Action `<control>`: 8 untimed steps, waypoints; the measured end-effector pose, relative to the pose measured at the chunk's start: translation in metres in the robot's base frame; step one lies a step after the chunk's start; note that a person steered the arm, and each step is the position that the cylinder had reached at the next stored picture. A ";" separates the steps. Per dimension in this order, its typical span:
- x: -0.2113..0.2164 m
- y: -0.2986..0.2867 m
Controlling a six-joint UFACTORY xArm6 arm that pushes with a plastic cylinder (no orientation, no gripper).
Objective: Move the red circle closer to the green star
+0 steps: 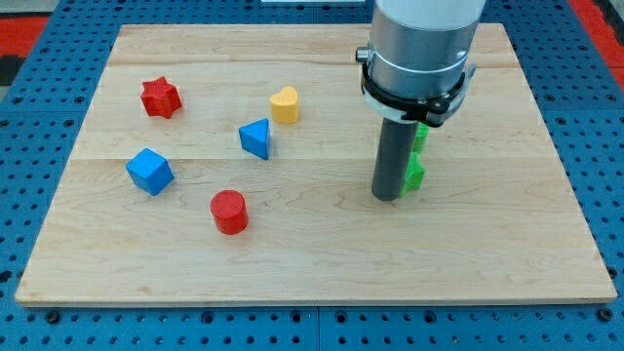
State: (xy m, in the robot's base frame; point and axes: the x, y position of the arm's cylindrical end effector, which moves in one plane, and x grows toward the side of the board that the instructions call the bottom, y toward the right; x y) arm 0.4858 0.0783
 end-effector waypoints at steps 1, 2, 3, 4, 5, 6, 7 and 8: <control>-0.029 0.000; -0.029 0.000; 0.008 -0.015; 0.015 -0.021; 0.067 -0.049; 0.087 -0.056; 0.130 -0.077; 0.117 -0.113</control>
State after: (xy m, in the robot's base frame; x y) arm 0.6026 -0.0347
